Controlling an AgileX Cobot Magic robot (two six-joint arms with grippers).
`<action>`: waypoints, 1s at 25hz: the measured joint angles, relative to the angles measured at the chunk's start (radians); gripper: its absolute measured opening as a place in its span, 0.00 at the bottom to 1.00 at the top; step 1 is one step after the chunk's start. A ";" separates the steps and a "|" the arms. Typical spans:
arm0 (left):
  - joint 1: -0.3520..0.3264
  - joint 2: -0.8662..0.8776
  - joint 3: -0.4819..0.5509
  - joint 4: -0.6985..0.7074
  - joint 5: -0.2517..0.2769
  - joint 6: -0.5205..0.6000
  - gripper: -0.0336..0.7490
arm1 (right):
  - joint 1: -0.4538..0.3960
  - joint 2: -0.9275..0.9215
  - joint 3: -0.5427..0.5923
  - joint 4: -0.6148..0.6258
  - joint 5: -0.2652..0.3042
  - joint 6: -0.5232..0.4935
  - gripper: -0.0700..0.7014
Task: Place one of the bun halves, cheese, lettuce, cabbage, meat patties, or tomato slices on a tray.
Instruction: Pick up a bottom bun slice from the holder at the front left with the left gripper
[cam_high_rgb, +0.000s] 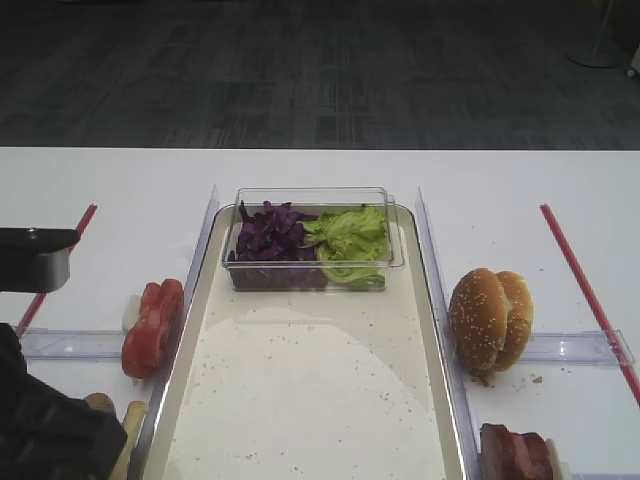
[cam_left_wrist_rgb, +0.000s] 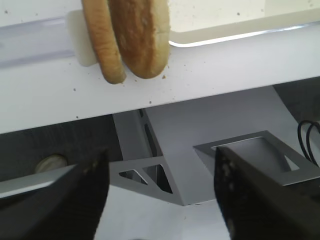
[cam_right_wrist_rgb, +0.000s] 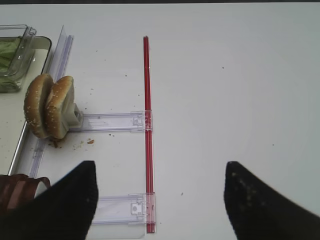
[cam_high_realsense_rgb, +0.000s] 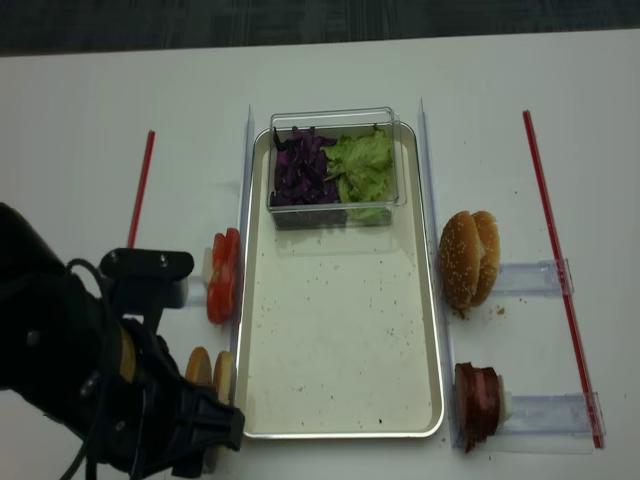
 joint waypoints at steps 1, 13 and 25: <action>-0.010 0.000 0.000 0.000 -0.002 -0.008 0.58 | 0.000 0.000 0.000 0.000 0.000 0.000 0.80; -0.028 0.114 -0.033 0.002 -0.002 0.020 0.58 | 0.000 0.000 0.000 0.000 0.000 0.000 0.80; -0.034 0.330 -0.189 0.076 -0.014 0.050 0.53 | 0.000 0.000 0.000 0.000 0.000 0.000 0.80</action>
